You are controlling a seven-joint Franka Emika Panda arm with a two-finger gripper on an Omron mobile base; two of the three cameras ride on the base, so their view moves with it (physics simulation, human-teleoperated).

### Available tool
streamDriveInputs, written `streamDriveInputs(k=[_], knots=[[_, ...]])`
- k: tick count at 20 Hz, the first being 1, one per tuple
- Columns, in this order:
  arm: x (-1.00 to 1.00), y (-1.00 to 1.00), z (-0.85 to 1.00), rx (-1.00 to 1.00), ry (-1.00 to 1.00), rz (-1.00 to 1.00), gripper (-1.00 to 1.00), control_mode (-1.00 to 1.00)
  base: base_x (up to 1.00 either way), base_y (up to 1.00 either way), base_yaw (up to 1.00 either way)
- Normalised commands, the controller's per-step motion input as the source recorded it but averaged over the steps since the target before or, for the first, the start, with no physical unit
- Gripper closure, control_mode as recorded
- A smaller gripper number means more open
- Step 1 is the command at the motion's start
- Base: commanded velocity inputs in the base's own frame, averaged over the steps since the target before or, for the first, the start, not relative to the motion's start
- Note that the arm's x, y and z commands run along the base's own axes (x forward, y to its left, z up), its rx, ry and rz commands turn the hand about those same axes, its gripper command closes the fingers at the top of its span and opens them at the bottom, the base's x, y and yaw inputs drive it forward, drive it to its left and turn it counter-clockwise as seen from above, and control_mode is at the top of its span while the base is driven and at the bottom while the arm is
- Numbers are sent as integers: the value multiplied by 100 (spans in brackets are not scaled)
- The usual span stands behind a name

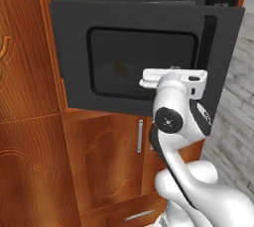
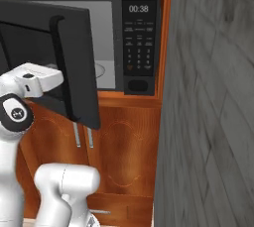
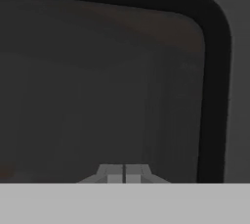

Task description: Pick the cheese from the counter and place it in the microwave. Then turn on the microwave.

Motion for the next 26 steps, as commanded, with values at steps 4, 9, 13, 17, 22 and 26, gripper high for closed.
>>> streamDriveInputs(k=[4,9,13,17,22,26], knots=[[37,-22,28,0,10,9,100,-100,0,0,0],[40,-24,27,0,10,11,100,-100,0,0,0],[38,-26,22,0,10,14,100,-100,0,0,0],[34,-24,14,0,8,16,100,-100,0,0,0],[45,-19,8,0,9,16,100,-100,0,0,0],[59,-20,4,2,10,18,100,-100,0,0,0]])
